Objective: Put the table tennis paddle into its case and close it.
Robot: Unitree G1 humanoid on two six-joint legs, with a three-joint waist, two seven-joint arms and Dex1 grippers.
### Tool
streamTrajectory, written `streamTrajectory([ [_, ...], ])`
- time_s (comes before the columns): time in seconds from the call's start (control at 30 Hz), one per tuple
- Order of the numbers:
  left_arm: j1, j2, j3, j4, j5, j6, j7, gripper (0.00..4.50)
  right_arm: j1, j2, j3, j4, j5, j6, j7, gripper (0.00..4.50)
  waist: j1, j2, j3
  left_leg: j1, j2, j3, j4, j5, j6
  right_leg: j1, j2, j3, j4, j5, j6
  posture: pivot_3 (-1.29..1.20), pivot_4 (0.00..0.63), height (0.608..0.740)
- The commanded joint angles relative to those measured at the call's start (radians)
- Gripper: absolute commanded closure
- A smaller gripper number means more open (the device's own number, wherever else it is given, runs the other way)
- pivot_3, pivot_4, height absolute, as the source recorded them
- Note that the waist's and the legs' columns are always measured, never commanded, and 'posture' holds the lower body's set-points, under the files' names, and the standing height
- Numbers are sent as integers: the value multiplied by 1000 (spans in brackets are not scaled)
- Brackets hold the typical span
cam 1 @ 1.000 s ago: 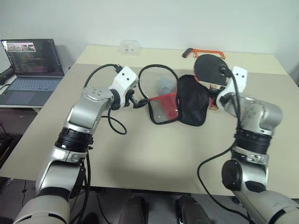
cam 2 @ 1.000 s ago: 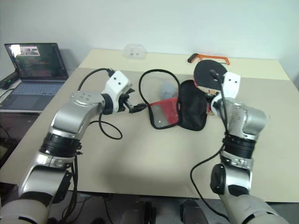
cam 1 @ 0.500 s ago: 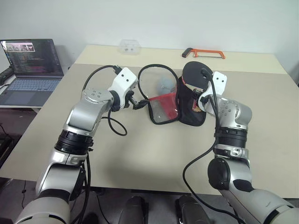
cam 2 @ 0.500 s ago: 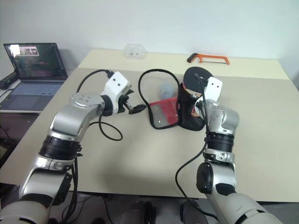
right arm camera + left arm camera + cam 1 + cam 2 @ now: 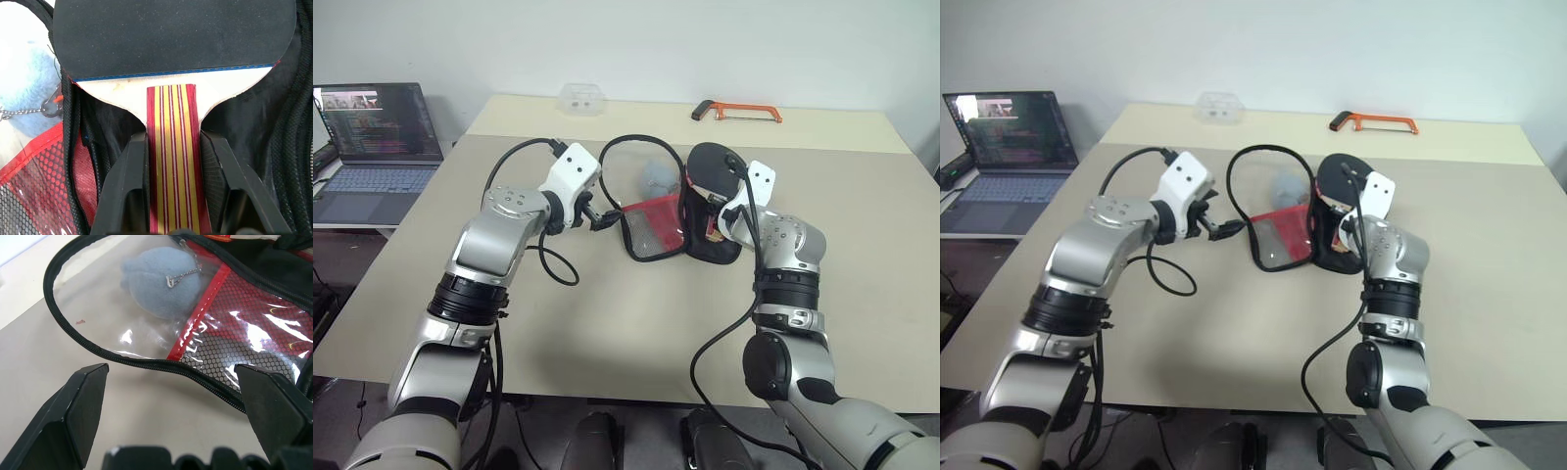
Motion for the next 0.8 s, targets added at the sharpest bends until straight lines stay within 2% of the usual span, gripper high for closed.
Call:
streamTrajectory([
  [0.03, -8, 7, 21, -40, 7, -6, -1, 0, -10, -2, 8, -80, 19, 3, -19, 3445, 0, 0, 0, 0, 0, 0, 0, 0, 0, 0, 0, 0, 0, 0, 0, 0, 150, 740],
  [0.8, -6, 4, 18, -47, 12, 22, 4, 0, 51, 54, 47, -182, 29, 82, -17, 3445, -13, 0, 0, 0, 0, 0, 0, 0, 0, 0, 0, 0, 1, 0, 0, 0, 150, 740],
])
